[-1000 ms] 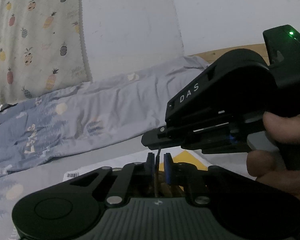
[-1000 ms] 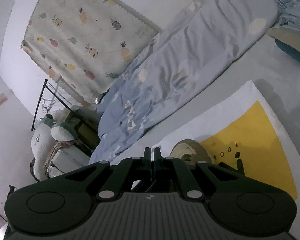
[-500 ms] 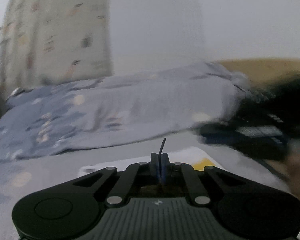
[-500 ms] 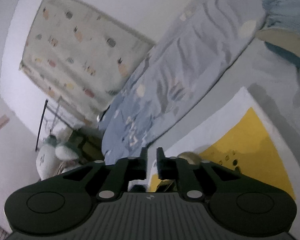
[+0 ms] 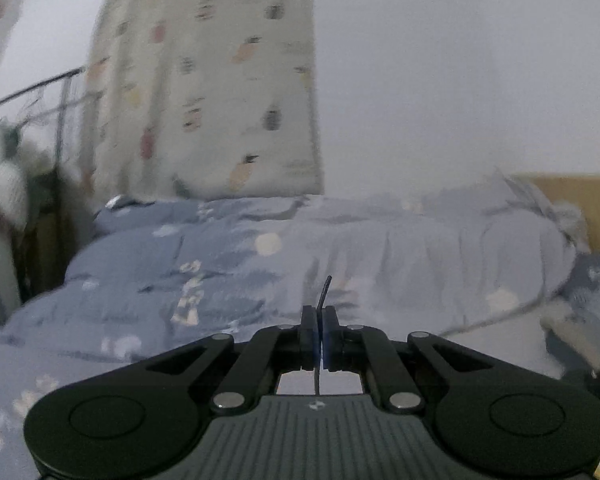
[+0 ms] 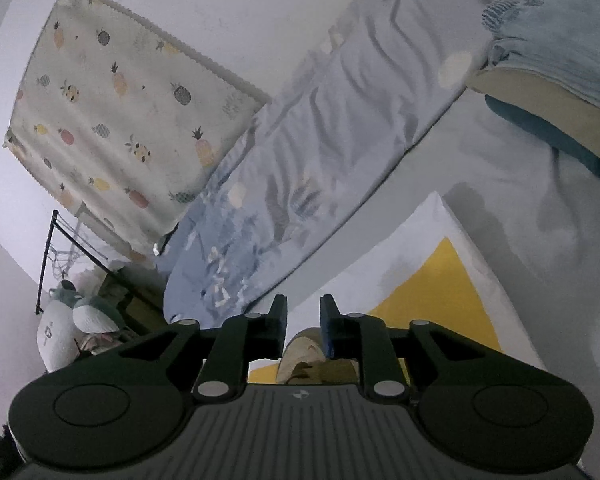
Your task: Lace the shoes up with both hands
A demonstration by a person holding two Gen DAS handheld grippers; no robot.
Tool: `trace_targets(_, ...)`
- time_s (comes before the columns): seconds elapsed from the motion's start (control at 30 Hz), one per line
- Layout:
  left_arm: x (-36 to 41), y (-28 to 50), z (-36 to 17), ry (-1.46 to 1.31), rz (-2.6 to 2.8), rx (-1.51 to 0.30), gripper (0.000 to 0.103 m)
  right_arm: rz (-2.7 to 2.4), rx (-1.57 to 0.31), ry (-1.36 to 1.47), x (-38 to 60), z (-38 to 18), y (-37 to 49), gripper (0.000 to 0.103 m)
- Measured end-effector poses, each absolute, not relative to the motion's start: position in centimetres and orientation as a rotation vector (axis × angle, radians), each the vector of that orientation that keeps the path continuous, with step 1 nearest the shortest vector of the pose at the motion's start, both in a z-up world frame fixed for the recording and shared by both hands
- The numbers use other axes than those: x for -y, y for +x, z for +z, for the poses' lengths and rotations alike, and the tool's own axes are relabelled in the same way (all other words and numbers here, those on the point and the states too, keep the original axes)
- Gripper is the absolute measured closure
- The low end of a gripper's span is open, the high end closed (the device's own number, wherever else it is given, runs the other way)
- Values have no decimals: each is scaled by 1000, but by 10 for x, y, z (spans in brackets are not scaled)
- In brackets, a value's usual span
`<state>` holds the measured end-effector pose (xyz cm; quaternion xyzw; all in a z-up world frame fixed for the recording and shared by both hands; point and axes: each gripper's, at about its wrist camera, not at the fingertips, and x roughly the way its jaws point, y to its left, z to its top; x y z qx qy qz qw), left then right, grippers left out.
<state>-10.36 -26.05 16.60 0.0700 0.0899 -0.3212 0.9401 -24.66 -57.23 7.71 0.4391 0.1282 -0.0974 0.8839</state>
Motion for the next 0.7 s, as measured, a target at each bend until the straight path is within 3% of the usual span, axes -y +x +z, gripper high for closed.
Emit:
trace_targets(0.43, 360, -149, 103, 654, -971, -311, 101, -280, -276, 810, 580, 78, -244, 77)
trace_targets(0.7, 382, -155, 70, 813, -1000, -394, 101, -243, -289, 839, 588, 76, -242, 77)
